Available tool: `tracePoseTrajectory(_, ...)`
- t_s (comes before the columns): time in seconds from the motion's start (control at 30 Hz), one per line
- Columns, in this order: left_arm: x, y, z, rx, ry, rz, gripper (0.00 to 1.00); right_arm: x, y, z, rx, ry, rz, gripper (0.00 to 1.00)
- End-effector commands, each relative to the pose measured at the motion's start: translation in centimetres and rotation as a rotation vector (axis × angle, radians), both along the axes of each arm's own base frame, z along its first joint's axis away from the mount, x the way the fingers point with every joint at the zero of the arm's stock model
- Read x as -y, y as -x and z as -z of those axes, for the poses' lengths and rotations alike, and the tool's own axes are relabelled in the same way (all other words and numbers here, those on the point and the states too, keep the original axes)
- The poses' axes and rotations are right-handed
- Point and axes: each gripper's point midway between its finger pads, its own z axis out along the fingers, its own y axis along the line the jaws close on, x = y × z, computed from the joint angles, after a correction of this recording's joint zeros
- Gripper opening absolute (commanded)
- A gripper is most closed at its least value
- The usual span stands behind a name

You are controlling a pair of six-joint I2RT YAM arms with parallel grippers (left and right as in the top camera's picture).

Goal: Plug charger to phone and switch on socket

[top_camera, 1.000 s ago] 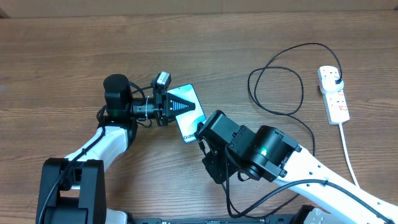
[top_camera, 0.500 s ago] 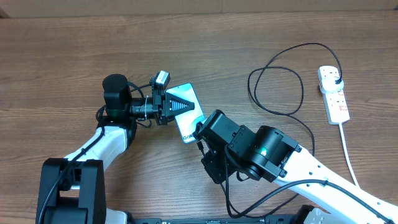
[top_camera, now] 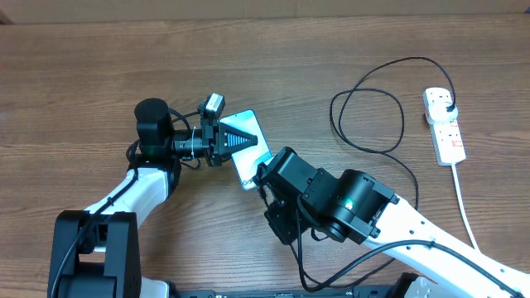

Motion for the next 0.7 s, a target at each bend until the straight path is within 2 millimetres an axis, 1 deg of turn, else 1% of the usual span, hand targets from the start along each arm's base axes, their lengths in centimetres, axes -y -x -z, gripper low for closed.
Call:
tracePoseTrajectory(0.0,0.3,1.6,-0.9,0.039,0.029,0.103,0.04,0.2,-1.5,-0.2,0.061,0.014,0.034,0.04)
tracePoseTrajectory(0.17,0.3,1.6,-0.9,0.047,0.029,0.103,0.04,0.3,-1.4,0.4,0.046,0.039,0.031,0.04)
tracePoseTrajectory(0.33,0.3,1.6,-0.9,0.048,0.029,0.103,0.04,1.2,-0.8,1.3,0.007,0.094,0.028,0.04)
tracePoseTrajectory(0.57,0.2,1.3,-0.9,0.05,0.025,0.089,0.04,2.0,0.1,1.6,-0.029,0.126,0.022,0.04)
tracePoseTrajectory(0.67,0.3,1.1,-0.8,0.054,0.021,0.075,0.04,1.3,1.2,1.4,-0.069,0.087,-0.062,0.04)
